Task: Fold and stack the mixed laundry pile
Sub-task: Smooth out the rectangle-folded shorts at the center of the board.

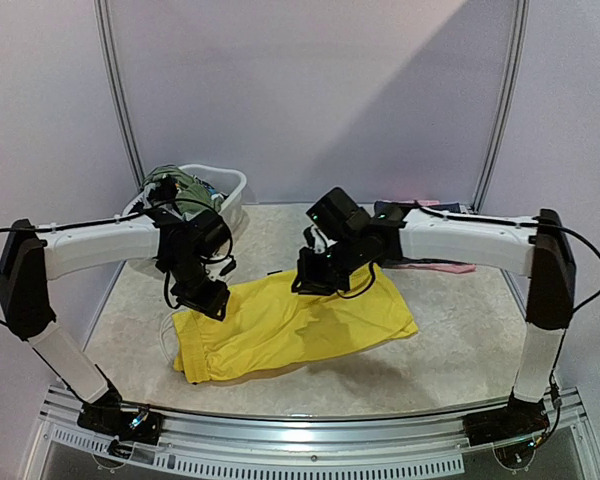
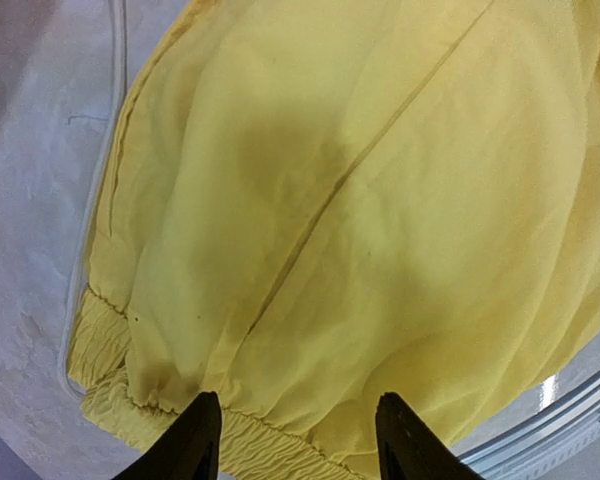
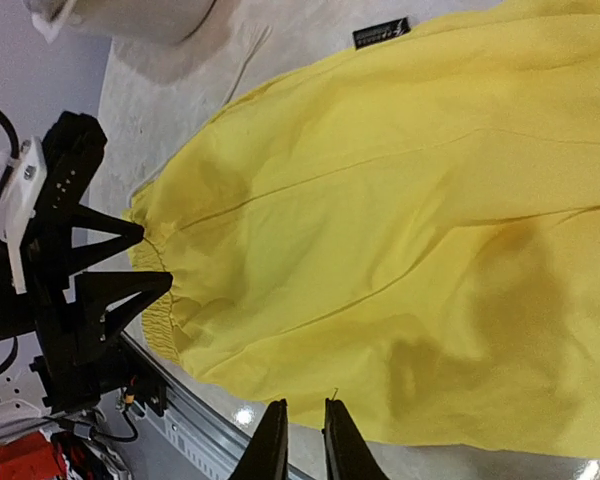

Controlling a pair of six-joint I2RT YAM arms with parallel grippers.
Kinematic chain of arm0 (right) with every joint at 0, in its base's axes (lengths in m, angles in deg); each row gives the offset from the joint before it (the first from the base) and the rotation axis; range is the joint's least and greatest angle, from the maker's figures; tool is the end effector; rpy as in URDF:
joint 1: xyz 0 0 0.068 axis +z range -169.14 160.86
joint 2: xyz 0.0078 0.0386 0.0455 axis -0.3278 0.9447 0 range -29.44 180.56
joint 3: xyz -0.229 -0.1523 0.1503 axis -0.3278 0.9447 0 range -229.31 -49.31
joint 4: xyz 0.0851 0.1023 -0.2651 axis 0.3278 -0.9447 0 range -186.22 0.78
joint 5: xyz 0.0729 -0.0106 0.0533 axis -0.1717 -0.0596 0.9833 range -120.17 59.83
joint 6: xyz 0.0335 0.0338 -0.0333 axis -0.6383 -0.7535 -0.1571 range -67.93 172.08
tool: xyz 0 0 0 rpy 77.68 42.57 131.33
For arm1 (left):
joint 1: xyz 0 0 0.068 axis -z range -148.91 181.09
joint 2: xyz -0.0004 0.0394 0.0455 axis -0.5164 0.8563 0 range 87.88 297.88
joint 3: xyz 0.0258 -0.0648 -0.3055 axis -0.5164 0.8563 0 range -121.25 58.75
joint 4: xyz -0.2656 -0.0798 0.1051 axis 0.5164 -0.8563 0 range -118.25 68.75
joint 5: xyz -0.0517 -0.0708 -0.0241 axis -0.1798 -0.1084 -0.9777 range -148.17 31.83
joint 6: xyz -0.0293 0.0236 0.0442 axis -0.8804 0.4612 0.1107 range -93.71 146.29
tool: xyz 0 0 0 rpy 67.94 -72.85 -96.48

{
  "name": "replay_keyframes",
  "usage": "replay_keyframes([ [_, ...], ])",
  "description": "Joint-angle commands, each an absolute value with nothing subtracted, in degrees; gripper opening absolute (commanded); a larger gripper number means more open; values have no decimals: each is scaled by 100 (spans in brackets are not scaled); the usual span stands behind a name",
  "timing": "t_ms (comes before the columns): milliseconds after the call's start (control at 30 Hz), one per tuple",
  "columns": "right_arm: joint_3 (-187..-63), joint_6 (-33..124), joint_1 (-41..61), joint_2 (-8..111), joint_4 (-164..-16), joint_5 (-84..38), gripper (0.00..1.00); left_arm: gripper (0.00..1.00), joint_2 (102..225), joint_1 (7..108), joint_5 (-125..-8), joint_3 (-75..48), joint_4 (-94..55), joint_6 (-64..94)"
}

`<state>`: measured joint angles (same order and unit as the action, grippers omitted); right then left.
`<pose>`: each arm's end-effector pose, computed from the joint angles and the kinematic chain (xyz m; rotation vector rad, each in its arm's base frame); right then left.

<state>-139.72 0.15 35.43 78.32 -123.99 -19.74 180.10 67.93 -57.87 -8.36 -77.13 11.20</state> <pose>0.2671 0.3883 0.2871 -0.1494 2.7427 0.9049 0.2651 -0.1982 0.2394 0.5644 2.9428 -0.0965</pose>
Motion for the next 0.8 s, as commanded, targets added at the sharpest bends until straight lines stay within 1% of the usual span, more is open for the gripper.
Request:
replay_keyframes([
  [0, -14317, 281, 3637, 8751, -12158, -1418, 12, 54, 17906, 6678, -5861, -562, -7335, 973],
  [133, -13852, 291, 3648, 9050, -12023, -1416, 9, 54, 17999, 6669, -5659, -340, -7291, 940],
  [300, -13139, 210, 3663, 9131, -11909, -1490, 5, 54, 18116, 6677, -5476, -118, -7181, 918],
  [567, -11862, 13, 3800, 8522, -11903, -1768, 5, 53, 18394, 6847, -5557, -20, -6940, 1014],
  [767, -10865, -281, 4258, 7898, -12116, -2062, 4, 52, 18603, 7345, -5705, 18, -6797, 1000],
])
